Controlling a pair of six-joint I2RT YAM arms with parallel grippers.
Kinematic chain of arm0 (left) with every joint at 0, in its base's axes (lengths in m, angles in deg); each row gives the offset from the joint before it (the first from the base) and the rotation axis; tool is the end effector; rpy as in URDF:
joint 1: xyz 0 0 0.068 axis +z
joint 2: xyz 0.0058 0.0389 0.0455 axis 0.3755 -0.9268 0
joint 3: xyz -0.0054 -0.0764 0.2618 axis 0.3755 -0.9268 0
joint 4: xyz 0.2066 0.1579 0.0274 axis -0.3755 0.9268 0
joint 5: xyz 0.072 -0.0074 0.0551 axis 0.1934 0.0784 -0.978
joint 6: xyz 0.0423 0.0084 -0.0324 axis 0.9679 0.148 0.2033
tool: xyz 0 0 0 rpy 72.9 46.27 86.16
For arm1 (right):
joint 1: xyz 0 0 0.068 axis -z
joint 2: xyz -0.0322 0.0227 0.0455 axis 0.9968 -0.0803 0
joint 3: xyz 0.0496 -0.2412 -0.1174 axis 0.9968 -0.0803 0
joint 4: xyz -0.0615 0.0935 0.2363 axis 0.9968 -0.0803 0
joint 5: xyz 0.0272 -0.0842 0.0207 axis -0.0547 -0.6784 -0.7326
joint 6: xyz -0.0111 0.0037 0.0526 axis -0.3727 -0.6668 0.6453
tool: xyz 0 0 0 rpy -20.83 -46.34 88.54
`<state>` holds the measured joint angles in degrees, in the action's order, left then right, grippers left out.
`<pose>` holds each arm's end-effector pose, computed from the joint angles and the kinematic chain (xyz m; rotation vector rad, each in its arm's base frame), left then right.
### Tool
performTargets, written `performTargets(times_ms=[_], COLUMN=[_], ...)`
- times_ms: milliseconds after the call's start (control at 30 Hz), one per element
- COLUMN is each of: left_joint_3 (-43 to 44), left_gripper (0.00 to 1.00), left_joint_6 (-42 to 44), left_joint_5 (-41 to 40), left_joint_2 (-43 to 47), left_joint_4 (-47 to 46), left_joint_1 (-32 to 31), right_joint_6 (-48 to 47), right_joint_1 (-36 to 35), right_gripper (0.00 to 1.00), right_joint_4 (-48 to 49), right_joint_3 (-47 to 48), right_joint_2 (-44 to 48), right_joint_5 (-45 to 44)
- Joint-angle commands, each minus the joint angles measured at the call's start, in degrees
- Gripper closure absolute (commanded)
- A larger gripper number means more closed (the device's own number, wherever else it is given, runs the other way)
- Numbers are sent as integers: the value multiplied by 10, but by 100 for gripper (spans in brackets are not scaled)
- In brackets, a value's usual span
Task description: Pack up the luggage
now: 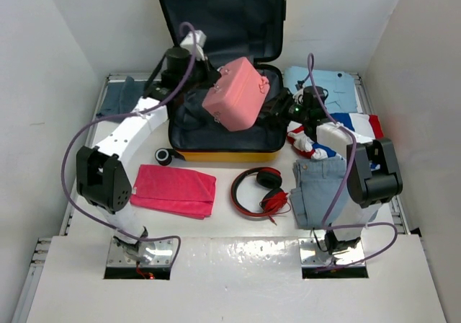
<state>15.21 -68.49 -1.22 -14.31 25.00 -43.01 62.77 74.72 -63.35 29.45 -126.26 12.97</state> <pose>0.3791 -0.1531 0.3841 0.0282 1.8494 -0.8011 0.3753 0.0898 0.2171 0.6265 2.0980 1.3530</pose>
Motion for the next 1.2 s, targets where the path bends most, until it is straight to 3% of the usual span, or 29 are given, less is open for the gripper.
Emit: performTargets(times_ms=[0,333,567,733,1167], left_joint_3=[12,5,-1,-9,98], left_gripper=[100,100,100,100,100], left_joint_6=[96,121,100,105,138], left_joint_5=[-28,-90,-76,-60,-62], left_joint_2=[-22,-98,-123,-123,-193], left_joint_4=[73,140,128,36,19], left_joint_1=[-89,-185,-185,-180,-169], right_joint_6=[2,-38,-106,-158,-265], right_joint_1=[-16,-31,-29,-31,-58], right_gripper=[35,35,35,35,35], right_joint_4=[93,54,-2,-73,-260], right_joint_3=[21,67,125,239,451], right_joint_2=[37,4,-10,-44,-116], right_joint_5=[54,53,29,18,6])
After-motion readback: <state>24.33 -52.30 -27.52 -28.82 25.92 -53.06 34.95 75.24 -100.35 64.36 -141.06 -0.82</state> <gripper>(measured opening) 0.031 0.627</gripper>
